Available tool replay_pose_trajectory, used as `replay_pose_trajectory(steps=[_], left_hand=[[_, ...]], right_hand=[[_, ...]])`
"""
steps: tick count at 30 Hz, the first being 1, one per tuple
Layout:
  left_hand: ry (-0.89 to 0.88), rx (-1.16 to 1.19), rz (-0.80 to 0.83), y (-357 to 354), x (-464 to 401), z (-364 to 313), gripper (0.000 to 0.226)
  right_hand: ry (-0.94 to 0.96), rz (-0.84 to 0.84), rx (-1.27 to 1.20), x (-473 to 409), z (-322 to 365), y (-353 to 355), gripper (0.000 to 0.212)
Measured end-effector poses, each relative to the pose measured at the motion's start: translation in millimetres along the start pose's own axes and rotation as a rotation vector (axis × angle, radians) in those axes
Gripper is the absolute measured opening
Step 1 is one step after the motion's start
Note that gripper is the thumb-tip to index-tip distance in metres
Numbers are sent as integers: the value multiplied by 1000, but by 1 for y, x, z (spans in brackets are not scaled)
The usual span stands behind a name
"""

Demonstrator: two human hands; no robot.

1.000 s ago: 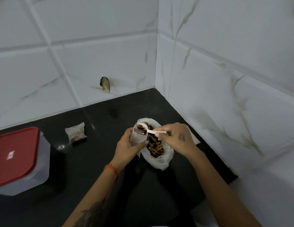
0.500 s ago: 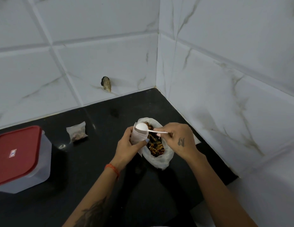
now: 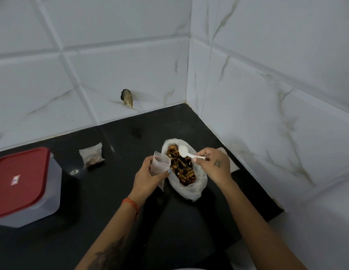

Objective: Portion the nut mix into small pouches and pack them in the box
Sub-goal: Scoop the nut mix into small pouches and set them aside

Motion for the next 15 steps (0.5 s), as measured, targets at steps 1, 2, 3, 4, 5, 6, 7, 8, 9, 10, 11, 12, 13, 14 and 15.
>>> replay_pose_trajectory(steps=[1, 2, 3, 4, 5, 6, 7, 8, 9, 10, 11, 12, 13, 14, 15], left_hand=[[16, 0, 2, 0, 0, 4, 53], [26, 4, 4, -1, 0, 7, 54], [33, 6, 6, -2, 1, 9, 54], [39, 5, 9, -3, 1, 10, 54], [43, 4, 11, -4, 1, 11, 54], [46, 2, 13, -5, 1, 12, 54], [50, 0, 15, -6, 1, 14, 55], [56, -1, 18, -6, 1, 16, 55], [63, -2, 24, -7, 1, 18, 56], [70, -3, 29, -7, 0, 19, 57], [76, -3, 34, -8, 0, 21, 57], [81, -1, 40, -8, 0, 23, 56], [86, 4, 48, -8, -1, 24, 55], [93, 9, 58, -9, -2, 26, 54], [102, 15, 70, -11, -3, 28, 54]], right_hand=[[37, -2, 82, -2, 2, -6, 6], [81, 5, 120, -3, 6, -13, 8], [134, 23, 148, -4, 12, -21, 12], [194, 49, 192, -4, 19, -30, 15], [266, 77, 249, -4, 26, -39, 19], [337, 106, 299, -3, 32, -47, 21], [397, 135, 334, -2, 36, -53, 23], [433, 168, 369, -2, 38, -56, 24], [447, 202, 411, -1, 37, -57, 24], [458, 225, 439, -1, 35, -55, 24], [466, 234, 447, -1, 31, -51, 23], [463, 239, 447, -1, 26, -46, 22], [444, 235, 450, -2, 20, -40, 22], [428, 206, 435, -3, 15, -32, 20], [416, 154, 390, -5, 14, -24, 18]])
Point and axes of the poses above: each hand's wrist, its own x-axis away from the middle knuckle, its own y-axis out of the back of the hand, z = x × y, the point moved 10 cm from there along -x, towards the middle knuckle, and after that the axes turned 8 degrees about -x, right-handed, at the moved point
